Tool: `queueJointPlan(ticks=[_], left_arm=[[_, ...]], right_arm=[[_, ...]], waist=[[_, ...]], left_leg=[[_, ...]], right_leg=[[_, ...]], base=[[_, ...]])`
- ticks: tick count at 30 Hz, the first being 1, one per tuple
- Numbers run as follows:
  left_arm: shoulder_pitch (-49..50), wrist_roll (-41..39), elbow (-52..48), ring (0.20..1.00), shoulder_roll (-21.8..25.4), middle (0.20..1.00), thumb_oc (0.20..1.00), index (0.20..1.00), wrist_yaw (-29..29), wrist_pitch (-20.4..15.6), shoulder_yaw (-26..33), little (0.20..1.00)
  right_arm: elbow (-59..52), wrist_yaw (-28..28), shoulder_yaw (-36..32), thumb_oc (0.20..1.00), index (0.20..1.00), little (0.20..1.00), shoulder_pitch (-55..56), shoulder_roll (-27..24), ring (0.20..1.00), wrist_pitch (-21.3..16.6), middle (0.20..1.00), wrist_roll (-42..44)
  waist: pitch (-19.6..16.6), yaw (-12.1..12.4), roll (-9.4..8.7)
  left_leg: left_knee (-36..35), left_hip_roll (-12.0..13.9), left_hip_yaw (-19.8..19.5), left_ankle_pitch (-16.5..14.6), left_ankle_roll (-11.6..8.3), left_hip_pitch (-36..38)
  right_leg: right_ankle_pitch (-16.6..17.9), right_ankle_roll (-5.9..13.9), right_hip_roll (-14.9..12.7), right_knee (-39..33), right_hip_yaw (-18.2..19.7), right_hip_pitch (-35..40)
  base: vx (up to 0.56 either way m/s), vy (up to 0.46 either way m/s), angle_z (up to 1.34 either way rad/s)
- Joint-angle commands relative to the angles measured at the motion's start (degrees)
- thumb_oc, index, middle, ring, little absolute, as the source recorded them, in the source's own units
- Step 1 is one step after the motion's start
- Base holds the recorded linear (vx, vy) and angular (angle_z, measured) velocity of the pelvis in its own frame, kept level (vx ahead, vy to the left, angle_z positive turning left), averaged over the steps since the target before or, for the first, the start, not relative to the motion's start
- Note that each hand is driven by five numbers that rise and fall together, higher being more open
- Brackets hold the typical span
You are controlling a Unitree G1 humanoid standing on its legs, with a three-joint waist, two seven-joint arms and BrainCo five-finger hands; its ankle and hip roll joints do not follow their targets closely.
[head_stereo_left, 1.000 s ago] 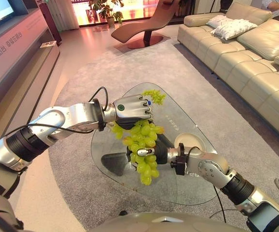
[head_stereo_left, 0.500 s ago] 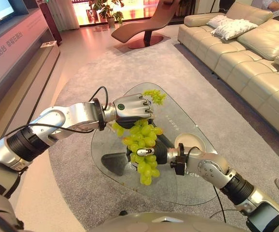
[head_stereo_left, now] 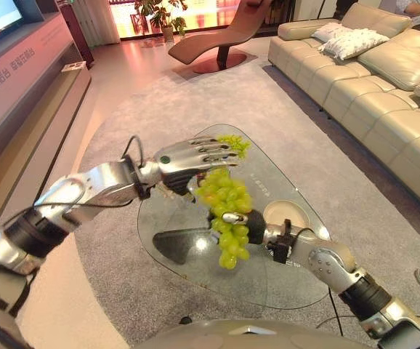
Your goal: Pick up fruits into the plate
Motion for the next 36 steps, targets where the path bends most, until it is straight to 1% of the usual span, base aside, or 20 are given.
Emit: queueJointPlan(ticks=[1,3,5,6,8,9,10,12,14,15,16,19,20,21,23,24,26,28,31,36], left_arm=[[1.64,-4.71,4.08,1.000,0.70,1.000,1.000,1.000,2.61,2.23,7.02,1.000],[6.74,-8.66,5.86,1.000,-0.99,1.000,1.000,1.000,1.93,3.61,10.54,1.000],[11.01,-10.37,7.28,1.000,-2.88,1.000,1.000,1.000,1.61,4.89,13.14,1.000],[13.31,-12.02,8.64,1.000,-4.27,1.000,1.000,1.000,0.83,6.50,14.22,1.000],[16.80,-13.75,11.79,1.000,-6.42,1.000,1.000,1.000,0.58,7.71,15.62,1.000],[16.95,-14.13,11.98,1.000,-6.55,1.000,1.000,1.000,0.48,8.10,15.67,1.000],[19.09,-16.23,15.69,1.000,-7.87,1.000,1.000,1.000,1.40,9.37,15.54,1.000],[20.46,-17.88,19.07,1.000,-8.89,1.000,1.000,1.000,2.15,10.79,15.31,1.000],[21.38,-21.96,23.88,1.000,-10.62,1.000,1.000,1.000,3.36,13.22,14.35,1.000],[21.35,-22.19,24.26,1.000,-10.77,1.000,1.000,1.000,3.47,13.27,14.24,1.000],[22.01,-24.46,29.36,1.000,-13.35,1.000,1.000,1.000,5.32,14.59,13.38,1.000],[22.10,-26.28,36.16,1.000,-16.77,1.000,1.000,1.000,8.17,15.59,11.91,1.000],[21.61,-26.72,38.94,1.000,-18.38,1.000,1.000,1.000,8.95,15.91,11.29,1.000],[21.22,-26.53,40.30,1.000,-19.16,1.000,1.000,1.000,9.50,15.71,10.94,1.000],[19.30,-25.64,44.61,1.000,-21.60,1.000,1.000,1.000,10.93,16.16,9.02,1.000],[19.07,-25.46,45.06,1.000,-21.84,1.000,1.000,1.000,11.03,16.28,8.75,1.000],[17.46,-24.89,48.08,1.000,-23.15,1.000,1.000,1.000,12.15,16.01,6.89,1.000],[16.04,-25.36,50.45,1.000,-24.35,1.000,1.000,1.000,13.43,16.12,5.37,1.000],[14.22,-26.00,52.87,1.000,-25.47,1.000,1.000,1.000,14.64,16.09,3.99,1.000],[12.52,-26.83,53.55,1.000,-26.11,1.000,1.000,1.000,15.50,15.77,1.96,1.000]], right_arm=[[-1.94,2.64,-5.69,0.200,0.200,0.200,-1.19,1.12,0.200,-6.60,0.200,0.57],[-0.51,2.60,-8.19,0.200,0.200,0.200,0.56,1.09,0.200,-8.16,0.200,-0.87],[0.74,2.30,-10.28,0.200,0.200,0.200,1.77,1.11,0.200,-9.57,0.200,-2.18],[1.63,1.32,-11.34,0.200,0.200,0.200,2.53,1.30,0.200,-11.02,0.200,-3.49],[3.77,0.22,-13.30,0.200,0.200,0.200,3.29,0.93,0.200,-13.67,0.200,-6.58],[3.89,0.07,-13.38,0.200,0.200,0.200,3.30,0.91,0.200,-13.78,0.200,-6.78],[5.14,-1.76,-14.73,0.200,0.200,0.200,3.05,-0.09,0.200,-15.41,0.200,-7.44],[6.70,-3.35,-15.68,0.200,0.200,0.200,2.81,-0.62,0.200,-17.01,0.200,-8.95],[8.58,-5.58,-16.52,0.200,0.200,0.200,2.12,-1.39,0.200,-18.76,0.200,-10.79],[8.79,-5.72,-16.57,0.200,0.200,0.200,2.04,-1.43,0.200,-18.98,0.200,-10.99],[11.79,-8.35,-17.30,0.200,0.200,0.200,0.47,-2.23,0.200,-21.79,0.200,-14.91],[15.38,-13.20,-17.21,0.200,0.200,0.200,-2.57,-3.92,0.200,-23.81,0.200,-21.42],[16.94,-15.53,-16.88,0.200,0.200,0.200,-4.20,-5.01,0.200,-24.09,0.200,-24.93],[17.83,-16.50,-16.68,0.200,0.200,0.200,-5.23,-5.60,0.200,-24.16,0.200,-26.03],[21.70,-20.53,-15.58,0.200,0.200,0.200,-9.94,-8.16,0.200,-23.55,0.200,-31.76],[22.20,-21.20,-15.42,0.200,0.200,0.200,-10.63,-8.58,0.200,-23.36,0.200,-32.38],[26.05,-23.63,-15.09,0.200,0.200,0.200,-15.37,-12.04,0.200,-22.23,0.200,-36.24],[29.80,-24.80,-14.72,0.200,0.200,0.200,-19.22,-14.23,0.200,-21.76,0.200,-37.69],[33.75,-27.26,-13.84,0.200,0.200,0.200,-23.89,-16.18,0.200,-20.74,0.200,-40.07],[39.10,-30.17,-11.69,0.200,0.200,0.200,-29.76,-18.54,0.200,-19.60,0.200,-42.13]], waist=[[2.73,1.84,-3.19],[3.45,1.89,-3.30],[4.08,1.94,-3.38],[4.54,2.00,-3.48],[5.60,2.02,-3.59],[5.66,2.01,-3.58],[7.03,2.04,-3.53],[8.25,1.99,-3.49],[9.99,1.92,-3.42],[10.12,1.93,-3.40],[12.54,1.92,-3.35],[15.88,1.89,-3.10],[17.18,1.89,-2.95],[17.92,1.94,-2.88],[20.52,2.05,-2.56],[20.85,2.06,-2.51],[23.10,2.04,-1.91],[24.64,1.95,-1.33],[26.09,1.83,-0.55],[26.10,1.92,0.52]], left_leg=[[1.54,-4.68,3.63,-9.27,3.16,4.05],[1.72,-4.50,3.62,-9.31,3.14,3.81],[1.80,-4.34,3.53,-9.29,3.14,3.55],[1.86,-4.26,3.50,-9.31,3.13,3.38],[2.35,-4.04,3.48,-9.33,3.02,2.57],[2.41,-4.02,3.48,-9.34,3.01,2.50],[2.93,-3.87,3.31,-9.26,2.97,1.33],[3.37,-3.77,3.25,-9.11,2.99,0.24],[4.00,-3.60,3.10,-8.92,2.97,-1.10],[4.09,-3.59,3.07,-8.94,2.97,-1.25],[4.73,-3.56,2.66,-8.74,3.00,-2.89],[5.56,-3.46,2.16,-8.28,2.96,-5.19],[5.89,-3.41,2.01,-8.06,2.95,-6.20],[6.08,-3.40,1.86,-7.94,2.94,-6.79],[6.71,-3.33,1.18,-7.53,2.82,-8.76],[6.80,-3.31,1.09,-7.47,2.79,-9.02],[7.68,-3.38,0.29,-7.04,2.52,-11.05],[8.37,-3.58,-0.59,-6.73,2.34,-12.57],[9.33,-3.81,-1.37,-6.39,2.19,-14.67],[10.19,-4.25,-2.30,-5.91,2.05,-18.49]], right_leg=[[-3.56,0.88,0.53,1.11,-0.42,2.10],[-3.60,0.85,0.52,1.19,-0.55,1.91],[-3.55,0.85,0.55,1.26,-0.61,1.62],[-3.55,0.85,0.55,1.32,-0.65,1.41],[-3.52,0.80,0.59,1.58,-0.63,0.69],[-3.52,0.80,0.59,1.61,-0.63,0.63],[-3.55,0.67,0.67,2.20,-0.48,-0.64],[-3.56,0.52,0.80,2.86,-0.22,-1.86],[-3.66,0.34,0.98,3.88,0.08,-3.39],[-3.69,0.33,0.99,4.00,0.08,-3.55],[-3.85,0.07,1.26,5.04,0.42,-5.26],[-3.81,-0.30,1.64,6.36,0.81,-7.68],[-3.79,-0.48,1.82,6.94,0.94,-8.77],[-3.77,-0.58,1.92,7.27,1.01,-9.40],[-3.89,-1.02,2.36,8.76,0.97,-11.64],[-3.92,-1.08,2.41,8.97,0.94,-11.92],[-4.18,-1.57,2.64,10.41,0.60,-13.92],[-4.44,-2.00,2.88,11.61,0.45,-15.56],[-4.75,-2.36,2.85,13.15,0.04,-18.00],[-5.00,-2.67,2.76,14.41,-0.52,-21.87]], base=[[0.00,0.000,0.00],[0.00,0.000,0.00],[0.00,-0.039,0.03],[0.01,-0.047,0.03],[-0.03,-0.048,0.00],[-0.10,-0.064,0.00],[-0.11,-0.054,0.01],[-0.11,-0.067,0.01],[-0.08,-0.068,0.04],[-0.15,-0.107,0.03],[-0.17,-0.117,0.02],[-0.17,-0.104,0.04],[-0.16,-0.093,0.04],[-0.17,-0.106,0.00],[-0.14,-0.102,0.02],[-0.11,-0.081,0.03],[-0.12,-0.068,0.03],[-0.10,-0.057,0.04],[-0.09,-0.039,0.00],[-0.04,-0.018,0.00]])
